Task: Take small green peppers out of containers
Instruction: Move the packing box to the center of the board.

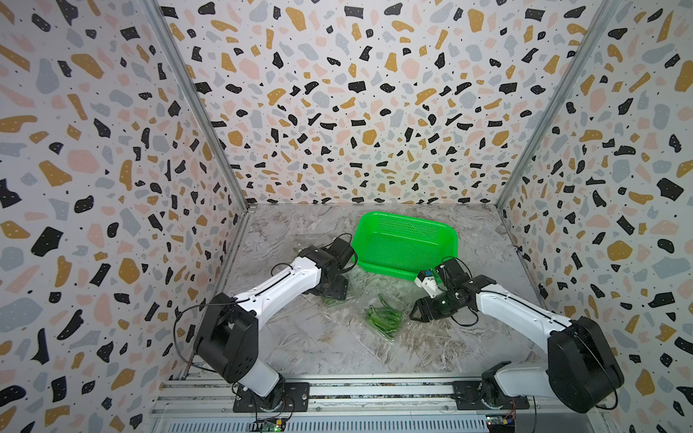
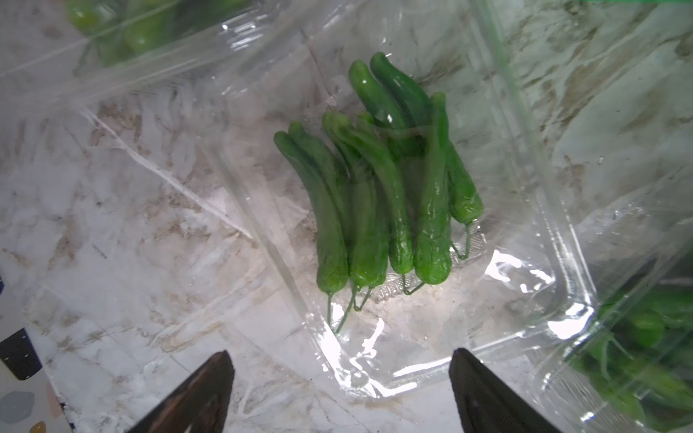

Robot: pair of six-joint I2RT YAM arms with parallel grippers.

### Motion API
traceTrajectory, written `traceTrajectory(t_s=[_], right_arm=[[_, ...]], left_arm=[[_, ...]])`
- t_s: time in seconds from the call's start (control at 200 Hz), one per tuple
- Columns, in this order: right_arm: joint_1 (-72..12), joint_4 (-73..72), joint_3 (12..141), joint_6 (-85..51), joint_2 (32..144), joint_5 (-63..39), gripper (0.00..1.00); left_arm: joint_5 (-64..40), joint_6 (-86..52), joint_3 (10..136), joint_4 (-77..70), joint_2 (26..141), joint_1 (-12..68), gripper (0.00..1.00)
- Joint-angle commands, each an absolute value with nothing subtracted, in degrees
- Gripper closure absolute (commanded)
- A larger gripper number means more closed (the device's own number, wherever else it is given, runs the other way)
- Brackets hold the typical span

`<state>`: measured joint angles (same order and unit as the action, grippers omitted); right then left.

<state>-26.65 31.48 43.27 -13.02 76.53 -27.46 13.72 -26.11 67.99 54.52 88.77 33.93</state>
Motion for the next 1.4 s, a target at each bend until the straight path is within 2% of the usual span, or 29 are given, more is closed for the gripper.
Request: traceTrajectory(t_s=[0.0,0.471,0.666,0.851,0.976,0.996,1.397], right_arm=[[-27.0,32.3,43.7,-12.9,75.8,-26.4,0.30],[-28.1,31.9,42.7,-15.2,73.5,-26.7,0.29],[-28.2,32.3,42.9,-16.0,72.9,-28.0,0.28],[-28.2,32.9,44.9,-15.7,74.0,-28.3,0.27],[-28.3,33.0,47.0,-15.1,75.5,-28.4,0.27],[-28.2,33.0,47.2,-15.1,75.7,-28.4,0.27],[-28.2,33.6,51.2,-14.1,78.1,-26.9,0.26]], left_arm=[[18.8,-28.1,66.7,56.8,86.8,34.0,0.09],[20.8,-29.9,64.9,58.6,82.5,31.4,0.08],[11.7,-28.7,64.4,57.5,79.7,26.8,0.08],[6.5,-28.3,67.4,57.6,78.8,26.0,0.06],[3.5,-28.5,70.7,57.7,79.8,26.1,0.04],[3.2,-28.7,71.2,57.7,80.0,26.1,0.00],[2.0,-28.9,81.7,58.0,92.6,27.4,0.01]])
